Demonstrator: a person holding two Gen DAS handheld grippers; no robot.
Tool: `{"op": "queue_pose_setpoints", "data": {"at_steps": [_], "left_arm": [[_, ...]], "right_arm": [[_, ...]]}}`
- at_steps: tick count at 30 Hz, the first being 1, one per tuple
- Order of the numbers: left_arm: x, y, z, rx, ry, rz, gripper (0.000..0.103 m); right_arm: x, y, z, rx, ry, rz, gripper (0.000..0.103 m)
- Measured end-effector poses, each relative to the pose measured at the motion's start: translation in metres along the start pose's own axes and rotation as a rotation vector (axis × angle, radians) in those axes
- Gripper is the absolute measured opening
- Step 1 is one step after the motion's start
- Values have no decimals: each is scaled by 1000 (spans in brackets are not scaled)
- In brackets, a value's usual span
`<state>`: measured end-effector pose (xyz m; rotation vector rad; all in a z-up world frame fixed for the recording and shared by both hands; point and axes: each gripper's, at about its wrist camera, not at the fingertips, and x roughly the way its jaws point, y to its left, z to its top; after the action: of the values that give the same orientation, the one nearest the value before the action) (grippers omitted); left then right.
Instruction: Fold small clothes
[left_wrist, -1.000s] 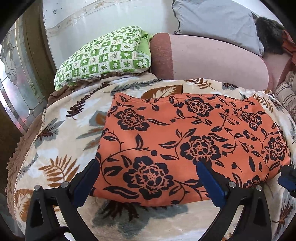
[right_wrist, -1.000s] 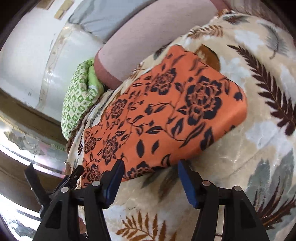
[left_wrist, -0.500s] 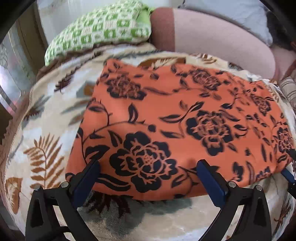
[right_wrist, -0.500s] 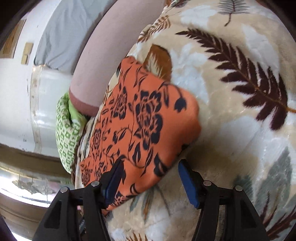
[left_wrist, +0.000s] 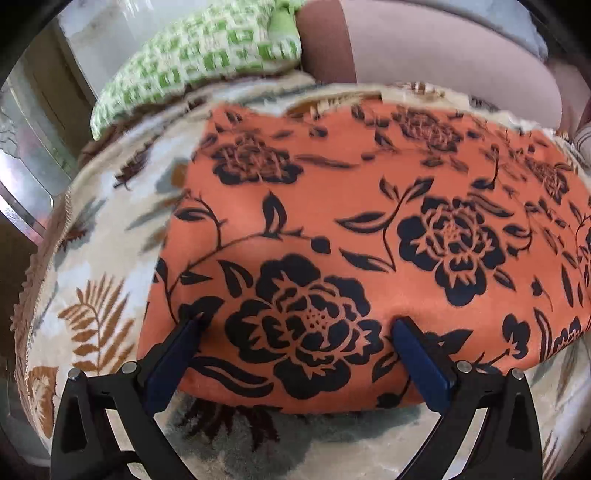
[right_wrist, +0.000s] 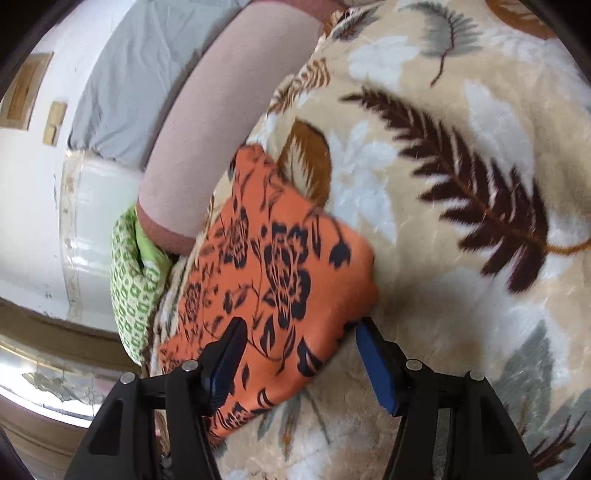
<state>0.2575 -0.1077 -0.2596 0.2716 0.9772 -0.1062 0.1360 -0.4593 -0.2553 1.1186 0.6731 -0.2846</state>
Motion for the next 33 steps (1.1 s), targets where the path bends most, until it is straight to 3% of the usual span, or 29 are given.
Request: {"op": "queue_pose_setpoints", "data": {"at_steps": [3,7,9,12,14,17,20,24,28,30,33], "left_arm": [[-9,1,4,-21,-14,-72,103],[-21,17,8,-75,-67,-22,103],[-23,35,12,-127,-88,17,103],[-12,60,17,-196,-49,56,103],[6,75,17,-232,15,98,103],[24,90,15,-298,79,11,103],[16,98,16,-347,90,-38,103],[-10,110,12,-384,30,-95,103],[-27,125,-8,-414,32,-170,103],[-25,133,-22,-455,79,-236,103],[-16,136,-42,-548,153,-399,103]], "right_arm": [[-15,12,0,-67,-80,-46,65],[-41,44,-11,-224,-271,-142,65],[-42,57,-14,-286,-310,-149,65],[-20,65,-13,-307,-226,-113,65],[9,63,-13,-278,-116,-98,65],[50,58,-15,-286,18,-169,63],[45,69,-17,-347,-11,-176,63],[20,63,-13,-277,-23,-51,65],[0,51,-16,-202,-13,30,65],[-3,44,-22,-142,20,79,65],[-9,34,-29,-75,47,124,65]]}}
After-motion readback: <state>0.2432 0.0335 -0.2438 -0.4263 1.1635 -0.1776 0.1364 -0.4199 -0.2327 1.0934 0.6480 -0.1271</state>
